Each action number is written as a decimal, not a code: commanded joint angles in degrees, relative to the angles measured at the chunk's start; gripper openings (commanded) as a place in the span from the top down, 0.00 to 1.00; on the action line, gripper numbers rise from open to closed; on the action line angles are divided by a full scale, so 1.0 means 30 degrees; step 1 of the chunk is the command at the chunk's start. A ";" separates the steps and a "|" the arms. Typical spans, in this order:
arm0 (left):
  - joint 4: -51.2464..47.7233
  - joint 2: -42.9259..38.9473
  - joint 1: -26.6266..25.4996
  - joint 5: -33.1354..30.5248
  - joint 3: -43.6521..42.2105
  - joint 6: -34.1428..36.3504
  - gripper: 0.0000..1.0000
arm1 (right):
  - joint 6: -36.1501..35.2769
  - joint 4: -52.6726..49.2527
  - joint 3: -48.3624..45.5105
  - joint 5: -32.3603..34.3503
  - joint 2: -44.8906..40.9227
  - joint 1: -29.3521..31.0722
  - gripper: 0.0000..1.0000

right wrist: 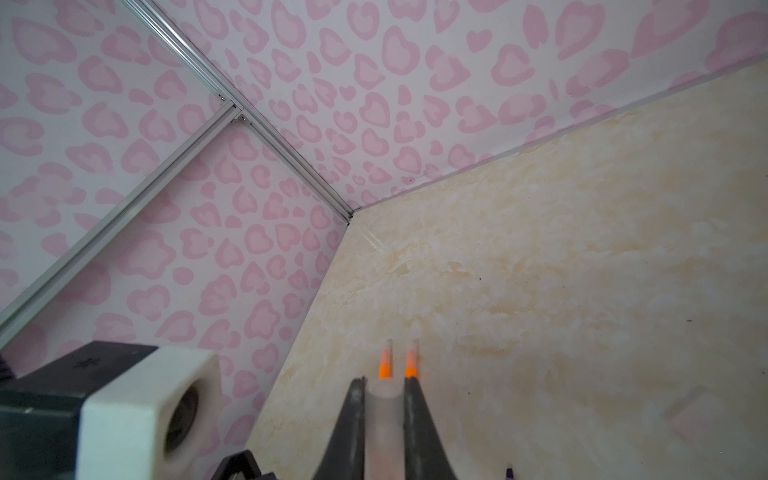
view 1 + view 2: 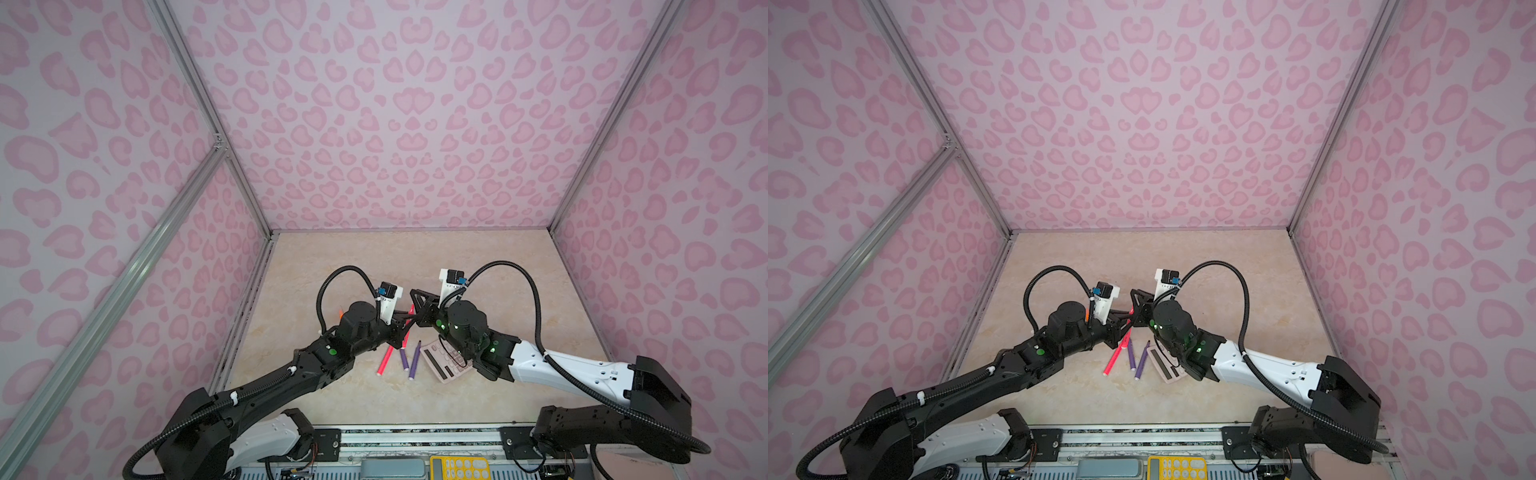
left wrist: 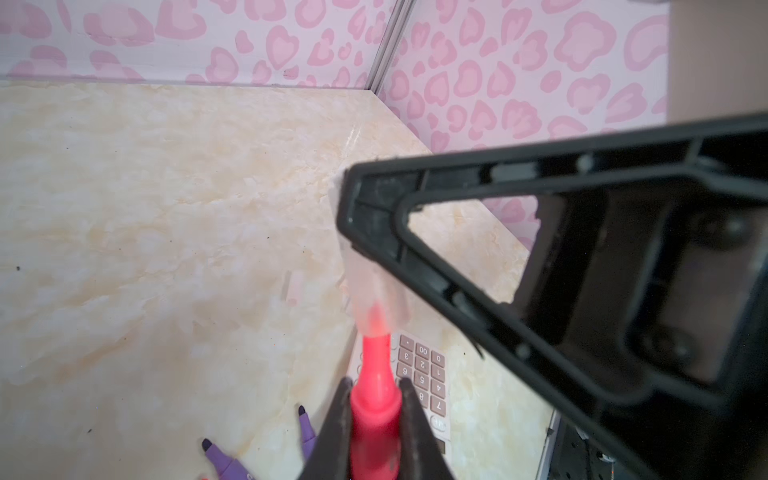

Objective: Insert the pens into the pen caps
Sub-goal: 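Push the cap down onto the highlighter tip with the right gripper while the left holds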

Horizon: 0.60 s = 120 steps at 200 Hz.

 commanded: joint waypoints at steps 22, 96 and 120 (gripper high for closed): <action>0.0412 -0.0327 0.0004 -0.0450 0.0051 0.0008 0.97 | -0.0146 0.0189 -0.0194 0.0331 0.0107 0.0307 1.00; 0.0269 -0.0737 0.0007 -0.1318 -0.0102 -0.0146 0.97 | -0.0438 0.0219 -0.0552 0.1437 0.0528 0.1713 1.00; 0.0221 -0.0946 -0.0003 -0.1765 -0.0197 -0.0234 0.97 | -0.0409 0.0267 -0.0720 0.1703 0.0546 0.1964 1.00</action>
